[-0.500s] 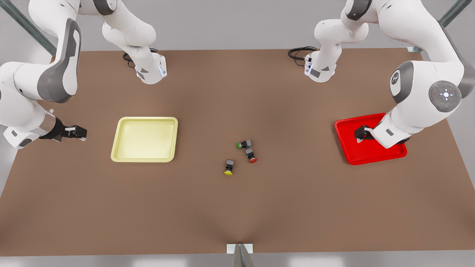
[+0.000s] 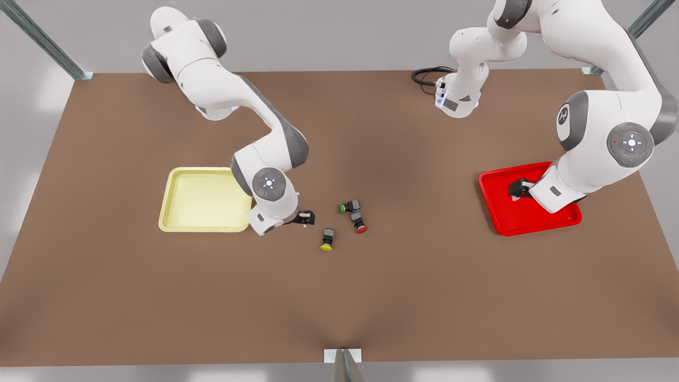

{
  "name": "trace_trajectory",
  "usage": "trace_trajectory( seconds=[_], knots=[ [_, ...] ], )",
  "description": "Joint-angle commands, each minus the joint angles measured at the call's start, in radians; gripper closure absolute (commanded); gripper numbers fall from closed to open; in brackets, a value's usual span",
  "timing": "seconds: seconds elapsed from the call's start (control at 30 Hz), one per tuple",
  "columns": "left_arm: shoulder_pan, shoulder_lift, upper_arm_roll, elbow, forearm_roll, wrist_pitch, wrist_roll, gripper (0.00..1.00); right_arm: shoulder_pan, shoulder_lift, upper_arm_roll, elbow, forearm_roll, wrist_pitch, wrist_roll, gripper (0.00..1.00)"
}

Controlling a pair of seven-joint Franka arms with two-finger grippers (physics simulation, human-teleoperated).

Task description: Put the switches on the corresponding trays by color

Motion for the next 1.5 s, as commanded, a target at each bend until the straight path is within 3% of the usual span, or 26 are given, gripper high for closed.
trace_trajectory(
  seconds=[0.0, 0.17, 0.6, 0.7, 0.87, 1.23, 1.47],
  knots=[
    [0.000, 0.000, 0.000, 0.000, 0.000, 0.000, 0.000, 0.00, -0.001, 0.006, 0.004, -0.003, 0.003, 0.021, 0.021, 0.00],
    [0.001, 0.002, 0.000, 0.000, 0.000, -0.005, 0.005, 0.00, 0.033, 0.092, 0.042, 0.011, 0.006, 0.176, 0.205, 0.00],
    [0.006, -0.008, 0.006, 0.003, -0.001, 0.001, 0.011, 0.00, 0.044, 0.175, 0.070, -0.060, -0.071, 0.352, 0.211, 0.00],
    [0.004, -0.005, 0.006, 0.003, -0.001, 0.001, 0.009, 0.00, 0.047, 0.168, 0.073, -0.167, -0.098, 0.458, 0.219, 0.00],
    [0.004, -0.005, 0.006, 0.003, -0.001, 0.001, 0.009, 0.00, 0.121, 0.195, 0.062, -0.126, -0.187, 0.335, 0.239, 0.00],
    [0.004, 0.000, 0.008, 0.002, -0.001, 0.004, 0.008, 0.00, 0.056, 0.326, 0.088, -0.003, -0.246, 0.348, 0.263, 0.00],
    [0.006, 0.003, 0.008, 0.003, -0.001, 0.008, 0.008, 0.00, 0.062, 0.326, 0.106, 0.020, -0.243, 0.341, 0.274, 0.00]
  ],
)
